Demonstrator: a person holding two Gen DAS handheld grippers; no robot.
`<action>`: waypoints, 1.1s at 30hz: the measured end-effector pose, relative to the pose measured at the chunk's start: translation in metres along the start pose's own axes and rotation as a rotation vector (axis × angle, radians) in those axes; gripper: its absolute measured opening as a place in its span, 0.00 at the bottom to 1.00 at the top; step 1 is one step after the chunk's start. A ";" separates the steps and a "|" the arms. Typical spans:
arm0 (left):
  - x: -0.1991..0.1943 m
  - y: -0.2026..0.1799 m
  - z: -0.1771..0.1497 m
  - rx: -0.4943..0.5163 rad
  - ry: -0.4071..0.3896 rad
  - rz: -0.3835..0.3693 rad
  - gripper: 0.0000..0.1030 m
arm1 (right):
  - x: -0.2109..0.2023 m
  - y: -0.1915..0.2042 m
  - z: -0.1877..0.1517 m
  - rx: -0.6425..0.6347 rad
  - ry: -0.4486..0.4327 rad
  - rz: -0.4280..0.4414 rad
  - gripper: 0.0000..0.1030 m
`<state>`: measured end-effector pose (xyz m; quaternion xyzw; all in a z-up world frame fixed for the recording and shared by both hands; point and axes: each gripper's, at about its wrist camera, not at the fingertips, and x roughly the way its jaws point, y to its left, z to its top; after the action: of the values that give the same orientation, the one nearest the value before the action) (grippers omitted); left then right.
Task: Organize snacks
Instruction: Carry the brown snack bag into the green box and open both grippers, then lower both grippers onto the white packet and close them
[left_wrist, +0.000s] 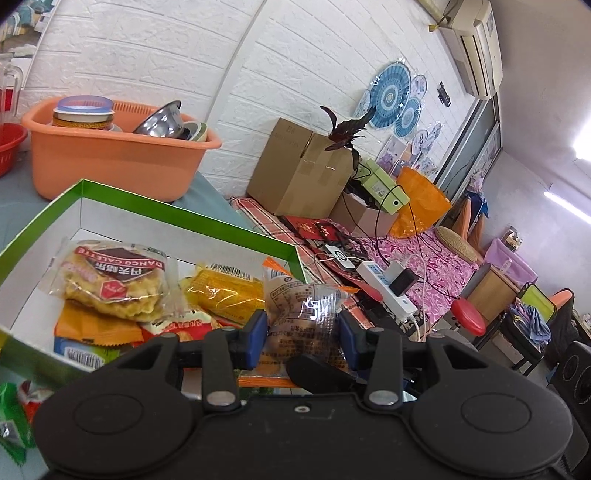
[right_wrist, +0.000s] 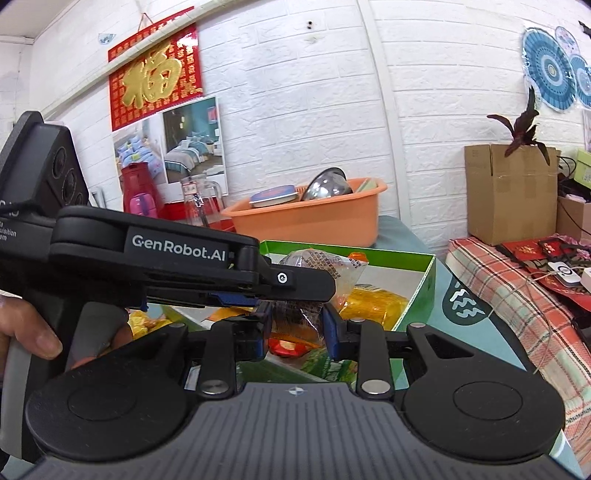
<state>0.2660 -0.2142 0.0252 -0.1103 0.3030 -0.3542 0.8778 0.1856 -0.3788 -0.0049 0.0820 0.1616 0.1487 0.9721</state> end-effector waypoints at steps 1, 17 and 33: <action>0.005 0.002 -0.001 0.004 0.004 0.010 0.61 | 0.005 -0.002 -0.001 0.002 0.007 -0.003 0.51; -0.048 0.007 -0.020 -0.052 -0.064 0.135 1.00 | -0.018 0.006 -0.006 0.006 -0.032 -0.046 1.00; -0.150 0.046 -0.098 -0.293 -0.128 0.211 1.00 | -0.039 0.065 -0.036 -0.029 0.098 0.101 1.00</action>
<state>0.1466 -0.0755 -0.0033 -0.2267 0.3048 -0.2049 0.9021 0.1208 -0.3261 -0.0141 0.0687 0.2027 0.2036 0.9554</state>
